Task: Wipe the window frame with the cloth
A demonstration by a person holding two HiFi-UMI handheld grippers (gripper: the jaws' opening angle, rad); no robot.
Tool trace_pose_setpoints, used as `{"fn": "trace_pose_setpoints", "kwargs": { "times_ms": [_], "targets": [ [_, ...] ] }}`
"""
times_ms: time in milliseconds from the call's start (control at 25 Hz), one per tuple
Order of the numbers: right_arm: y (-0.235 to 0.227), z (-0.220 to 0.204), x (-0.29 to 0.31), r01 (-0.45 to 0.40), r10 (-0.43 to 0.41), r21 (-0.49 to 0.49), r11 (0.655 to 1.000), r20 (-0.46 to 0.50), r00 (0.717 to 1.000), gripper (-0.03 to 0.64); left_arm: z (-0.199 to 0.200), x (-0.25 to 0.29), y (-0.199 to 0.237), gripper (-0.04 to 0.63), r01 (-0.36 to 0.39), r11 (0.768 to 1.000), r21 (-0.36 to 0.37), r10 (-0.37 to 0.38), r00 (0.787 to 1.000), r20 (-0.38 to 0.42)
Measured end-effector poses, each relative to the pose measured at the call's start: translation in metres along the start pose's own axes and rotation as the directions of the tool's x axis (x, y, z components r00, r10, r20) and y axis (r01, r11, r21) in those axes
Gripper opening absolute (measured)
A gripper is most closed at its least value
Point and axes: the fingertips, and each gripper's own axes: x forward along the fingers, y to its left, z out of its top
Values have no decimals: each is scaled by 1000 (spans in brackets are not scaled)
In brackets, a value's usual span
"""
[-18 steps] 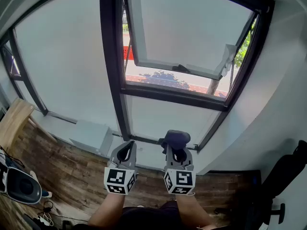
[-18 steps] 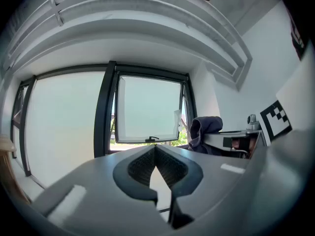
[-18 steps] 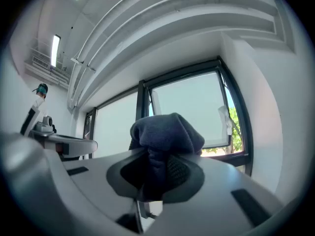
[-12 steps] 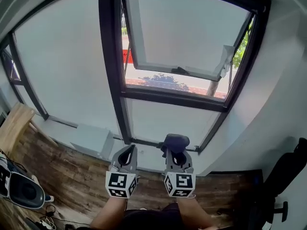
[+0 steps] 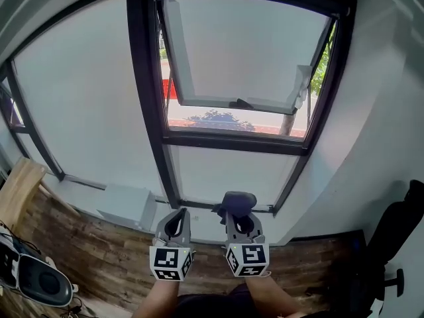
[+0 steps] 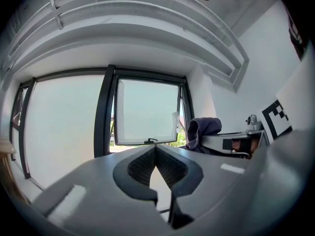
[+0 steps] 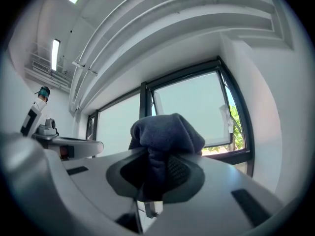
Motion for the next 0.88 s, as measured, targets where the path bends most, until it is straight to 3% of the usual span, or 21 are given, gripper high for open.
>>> {"fn": "trace_pose_setpoints", "kwargs": {
  "times_ms": [480, 880],
  "targets": [
    [6, -11, -6, -19, 19, 0, 1000, -42, 999, 66, -18, 4, -9, 6, 24, 999, -46, -26, 999, -43],
    [-10, -16, 45, -36, 37, 32, 999, -39, 999, 66, -19, 46, 9, 6, 10, 1000, -16, -10, 999, -50]
  ]
}}
